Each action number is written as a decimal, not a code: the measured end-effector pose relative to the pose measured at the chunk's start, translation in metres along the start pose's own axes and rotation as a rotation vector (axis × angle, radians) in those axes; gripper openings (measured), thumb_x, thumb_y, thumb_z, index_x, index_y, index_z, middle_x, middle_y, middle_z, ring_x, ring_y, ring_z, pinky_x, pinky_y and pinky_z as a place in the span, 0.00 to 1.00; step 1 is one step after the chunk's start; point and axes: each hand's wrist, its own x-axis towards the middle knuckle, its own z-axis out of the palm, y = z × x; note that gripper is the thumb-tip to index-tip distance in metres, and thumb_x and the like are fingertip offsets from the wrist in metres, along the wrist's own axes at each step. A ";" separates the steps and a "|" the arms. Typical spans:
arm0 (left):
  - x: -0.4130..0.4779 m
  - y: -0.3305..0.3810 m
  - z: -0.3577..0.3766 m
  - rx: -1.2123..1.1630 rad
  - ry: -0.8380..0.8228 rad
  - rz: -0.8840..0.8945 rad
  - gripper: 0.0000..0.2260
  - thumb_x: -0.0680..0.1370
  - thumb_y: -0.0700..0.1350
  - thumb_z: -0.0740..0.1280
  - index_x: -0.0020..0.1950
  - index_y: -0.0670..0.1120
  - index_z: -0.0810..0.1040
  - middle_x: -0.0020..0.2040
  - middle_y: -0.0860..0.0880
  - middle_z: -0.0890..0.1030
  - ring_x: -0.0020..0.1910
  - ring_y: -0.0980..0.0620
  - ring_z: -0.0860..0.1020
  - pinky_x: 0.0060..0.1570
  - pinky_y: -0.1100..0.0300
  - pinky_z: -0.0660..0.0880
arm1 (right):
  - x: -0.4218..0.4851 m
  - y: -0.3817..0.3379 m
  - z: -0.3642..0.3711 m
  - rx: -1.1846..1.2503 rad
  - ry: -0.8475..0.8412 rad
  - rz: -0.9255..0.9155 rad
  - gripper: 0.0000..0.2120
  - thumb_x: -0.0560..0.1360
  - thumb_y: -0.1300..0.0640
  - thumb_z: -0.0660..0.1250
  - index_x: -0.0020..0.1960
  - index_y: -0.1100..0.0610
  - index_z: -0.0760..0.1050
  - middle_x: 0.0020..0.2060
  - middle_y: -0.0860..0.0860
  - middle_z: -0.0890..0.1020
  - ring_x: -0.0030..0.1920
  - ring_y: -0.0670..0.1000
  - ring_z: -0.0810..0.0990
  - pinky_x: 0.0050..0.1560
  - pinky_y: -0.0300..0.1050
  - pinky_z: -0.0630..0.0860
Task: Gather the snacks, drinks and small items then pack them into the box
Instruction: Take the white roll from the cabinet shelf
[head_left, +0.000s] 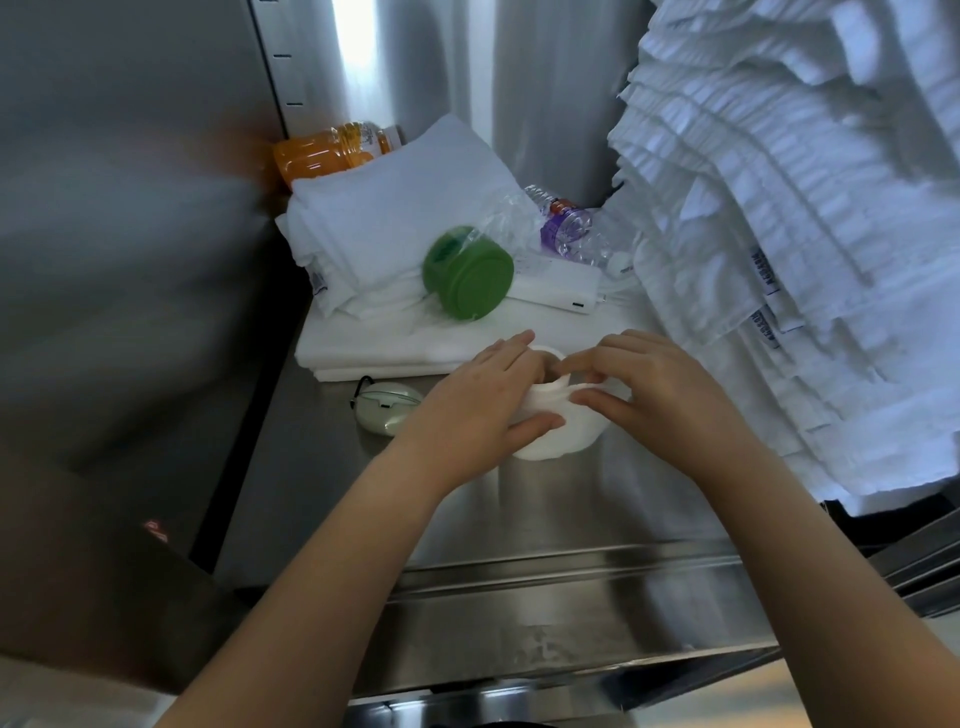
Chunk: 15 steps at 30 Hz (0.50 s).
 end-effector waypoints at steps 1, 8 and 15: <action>0.000 0.000 0.000 -0.003 0.003 0.000 0.14 0.76 0.52 0.67 0.57 0.47 0.71 0.66 0.51 0.72 0.74 0.54 0.59 0.69 0.61 0.56 | 0.000 0.001 0.001 0.010 0.004 0.008 0.12 0.71 0.57 0.73 0.54 0.50 0.80 0.38 0.39 0.74 0.40 0.40 0.70 0.43 0.39 0.67; 0.002 -0.001 -0.001 -0.007 0.025 0.016 0.10 0.77 0.46 0.66 0.56 0.45 0.73 0.62 0.48 0.75 0.74 0.50 0.60 0.72 0.56 0.56 | 0.005 0.001 0.003 0.025 0.018 0.010 0.11 0.69 0.59 0.75 0.49 0.52 0.80 0.38 0.44 0.78 0.41 0.43 0.73 0.43 0.34 0.66; -0.004 0.003 0.002 0.120 0.179 0.036 0.09 0.73 0.42 0.70 0.51 0.41 0.78 0.49 0.45 0.79 0.58 0.43 0.72 0.61 0.58 0.64 | 0.003 -0.001 0.010 0.043 0.058 0.029 0.11 0.68 0.58 0.76 0.50 0.54 0.80 0.44 0.45 0.72 0.46 0.51 0.73 0.48 0.43 0.69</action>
